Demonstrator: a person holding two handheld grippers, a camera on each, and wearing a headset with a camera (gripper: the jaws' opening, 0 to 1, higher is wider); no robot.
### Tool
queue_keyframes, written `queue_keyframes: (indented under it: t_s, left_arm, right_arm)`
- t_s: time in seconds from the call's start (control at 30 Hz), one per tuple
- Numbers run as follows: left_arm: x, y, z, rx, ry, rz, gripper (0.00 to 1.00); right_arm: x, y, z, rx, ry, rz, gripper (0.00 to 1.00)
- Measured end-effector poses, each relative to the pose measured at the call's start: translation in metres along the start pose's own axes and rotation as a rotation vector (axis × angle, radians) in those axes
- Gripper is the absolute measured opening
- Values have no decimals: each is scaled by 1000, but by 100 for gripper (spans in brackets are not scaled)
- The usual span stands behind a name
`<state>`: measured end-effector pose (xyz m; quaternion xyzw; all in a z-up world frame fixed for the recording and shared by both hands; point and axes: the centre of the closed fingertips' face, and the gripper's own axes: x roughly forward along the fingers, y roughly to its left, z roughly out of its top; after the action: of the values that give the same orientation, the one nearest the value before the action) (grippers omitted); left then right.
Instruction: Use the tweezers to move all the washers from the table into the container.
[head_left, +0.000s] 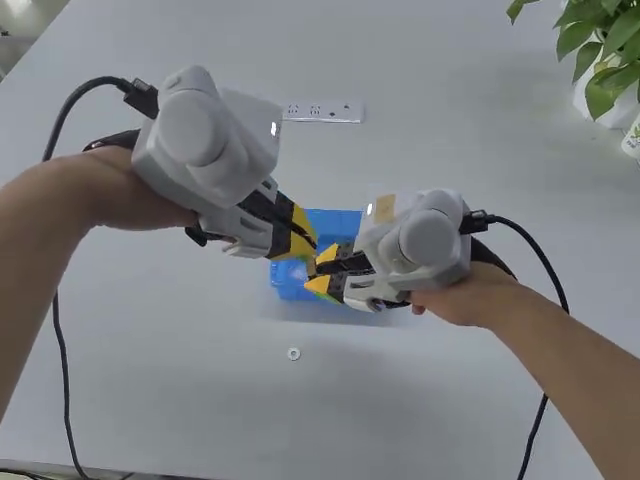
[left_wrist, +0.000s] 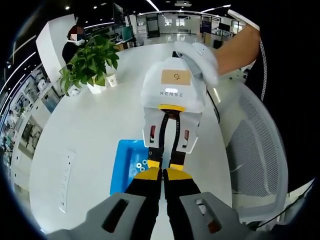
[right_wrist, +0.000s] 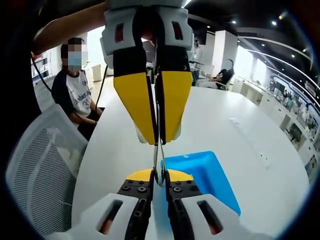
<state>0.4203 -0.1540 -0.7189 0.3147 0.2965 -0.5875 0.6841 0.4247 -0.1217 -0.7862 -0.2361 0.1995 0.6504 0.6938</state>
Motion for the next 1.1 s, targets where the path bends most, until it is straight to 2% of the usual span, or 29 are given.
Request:
queue_keyframes:
  t_s: [0.23, 0.47, 1.1]
  left_arm:
    - [6, 18, 0, 10, -1, 6, 5]
    - [16, 30, -5, 9, 3, 2, 5]
    - [47, 50, -26, -12, 17, -14, 5]
  right_arm:
    - [2, -16, -3, 3, 6, -10, 11]
    - [7, -29, -12, 12, 18, -9, 11]
    - [28, -47, -44, 47, 66, 25, 11]
